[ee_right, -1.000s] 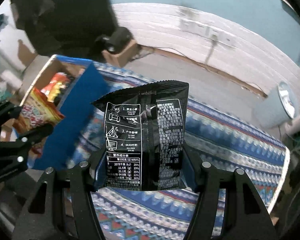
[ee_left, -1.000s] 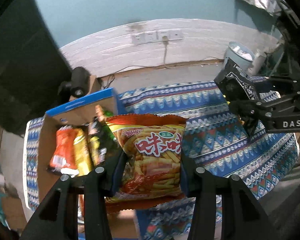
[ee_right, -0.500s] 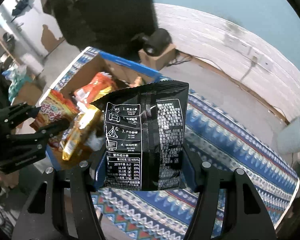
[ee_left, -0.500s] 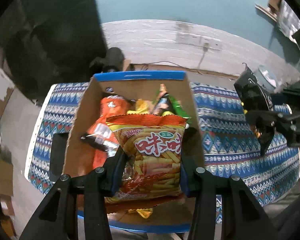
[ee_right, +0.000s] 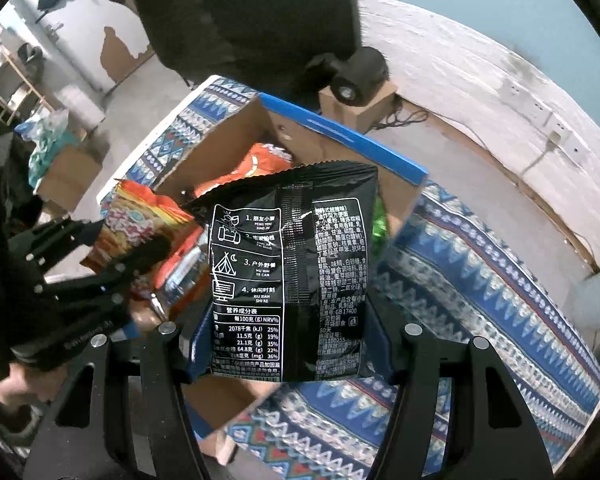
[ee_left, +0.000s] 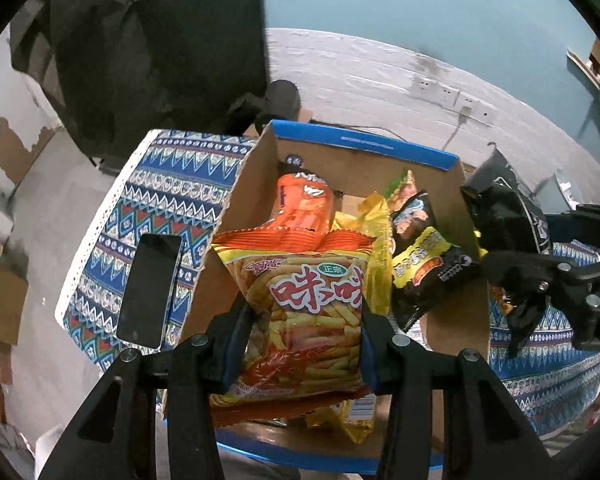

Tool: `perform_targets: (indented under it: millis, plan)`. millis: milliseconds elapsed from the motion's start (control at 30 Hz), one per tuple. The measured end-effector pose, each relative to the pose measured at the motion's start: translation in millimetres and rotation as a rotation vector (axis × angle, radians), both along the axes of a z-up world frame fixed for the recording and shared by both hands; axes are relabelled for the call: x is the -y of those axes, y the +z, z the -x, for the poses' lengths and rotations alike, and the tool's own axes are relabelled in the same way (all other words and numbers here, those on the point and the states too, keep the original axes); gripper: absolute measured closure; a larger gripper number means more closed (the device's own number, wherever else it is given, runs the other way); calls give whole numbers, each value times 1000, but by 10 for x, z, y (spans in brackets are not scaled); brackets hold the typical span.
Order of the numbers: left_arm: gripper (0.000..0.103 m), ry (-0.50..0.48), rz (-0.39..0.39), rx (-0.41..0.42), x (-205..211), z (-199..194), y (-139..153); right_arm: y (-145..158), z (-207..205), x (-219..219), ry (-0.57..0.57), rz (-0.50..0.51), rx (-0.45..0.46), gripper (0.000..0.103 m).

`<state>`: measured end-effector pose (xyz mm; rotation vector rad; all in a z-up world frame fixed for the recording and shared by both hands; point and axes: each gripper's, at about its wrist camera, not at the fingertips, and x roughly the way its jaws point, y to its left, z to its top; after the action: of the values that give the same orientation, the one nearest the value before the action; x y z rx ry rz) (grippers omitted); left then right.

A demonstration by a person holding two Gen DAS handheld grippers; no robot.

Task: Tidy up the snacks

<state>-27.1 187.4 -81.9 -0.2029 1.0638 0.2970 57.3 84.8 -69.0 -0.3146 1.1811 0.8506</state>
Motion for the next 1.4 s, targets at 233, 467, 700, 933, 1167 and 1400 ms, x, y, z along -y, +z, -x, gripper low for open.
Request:
perform_targets:
  millis: [233,467,700,933,1167,1400]
  plan:
    - [51,34,1,-4,-108,67,15,-21,3,-204,6,-18,-7,31]
    - [23,55,-46,33,-89,123,181,116,35,-136,-13,-25,50,24]
    - [20,46,-61,43,-20,166,279,211,71,32,-31,-40,74,24]
    - [16,30,-87,77,73,217,408,335,164,173,-36,-56,128,23]
    - [14,28,-93,122,113,296,548,433,220,290,-48,-81,159,22]
    - [14,33,-111,160,137,354,677,455,297,425,-46,-72,211,22]
